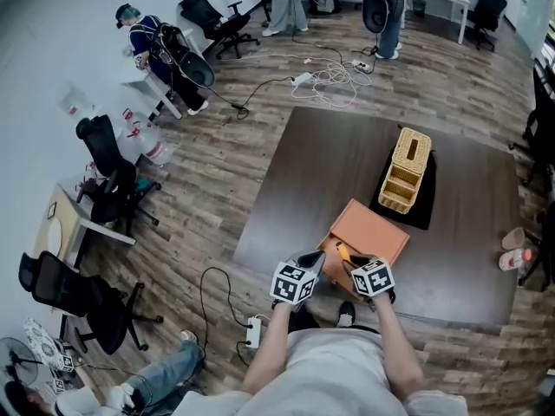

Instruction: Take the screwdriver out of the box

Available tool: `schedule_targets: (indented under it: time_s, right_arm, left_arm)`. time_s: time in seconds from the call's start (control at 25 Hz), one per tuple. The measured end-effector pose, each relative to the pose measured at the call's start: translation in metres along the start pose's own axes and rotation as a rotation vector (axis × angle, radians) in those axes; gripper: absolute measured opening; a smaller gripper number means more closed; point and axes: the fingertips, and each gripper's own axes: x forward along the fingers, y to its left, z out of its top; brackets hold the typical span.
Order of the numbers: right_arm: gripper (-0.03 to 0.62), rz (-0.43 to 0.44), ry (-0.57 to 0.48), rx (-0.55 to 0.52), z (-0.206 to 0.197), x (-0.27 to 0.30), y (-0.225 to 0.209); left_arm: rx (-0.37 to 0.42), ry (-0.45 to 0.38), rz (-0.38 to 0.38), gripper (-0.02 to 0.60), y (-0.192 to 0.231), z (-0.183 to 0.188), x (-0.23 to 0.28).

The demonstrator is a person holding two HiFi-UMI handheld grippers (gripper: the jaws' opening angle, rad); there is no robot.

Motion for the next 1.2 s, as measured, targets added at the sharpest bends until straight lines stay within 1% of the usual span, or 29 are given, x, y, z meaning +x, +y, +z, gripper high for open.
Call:
schedule_targets:
  time_s: [0.16, 0.4, 0.6, 0.76, 1.04, 1.2]
  right_arm:
    - [0.087, 0.004, -0.050, 0.007, 0.005, -0.010, -0.001]
    - [0.087, 0.013, -0.118, 0.009, 0.012, -0.024, -0.005]
    - [0.087, 0.019, -0.178, -0.002, 0.015, -0.035, -0.009]
    - [0.087, 0.013, -0.201, 0.003, 0.017, -0.039, -0.011]
    - [0.087, 0.022, -0.248, 0.008, 0.025, -0.043, -0.001]
    - [0.087, 0.032, -0.258, 0.014, 0.025, -0.043, -0.002]
  left_arm:
    - [-0.001, -0.014, 0.009, 0.054, -0.003, 0.002, 0.001]
    - [0.029, -0.024, 0.006, 0.054, -0.016, 0.007, 0.006]
    - [0.020, -0.058, 0.017, 0.054, -0.027, 0.006, 0.008]
    - [0.018, -0.044, 0.016, 0.054, -0.028, -0.003, 0.008]
    - [0.001, -0.057, 0.028, 0.054, -0.021, -0.007, -0.006]
    - [-0.009, -0.047, 0.032, 0.054, -0.022, -0.013, -0.005]
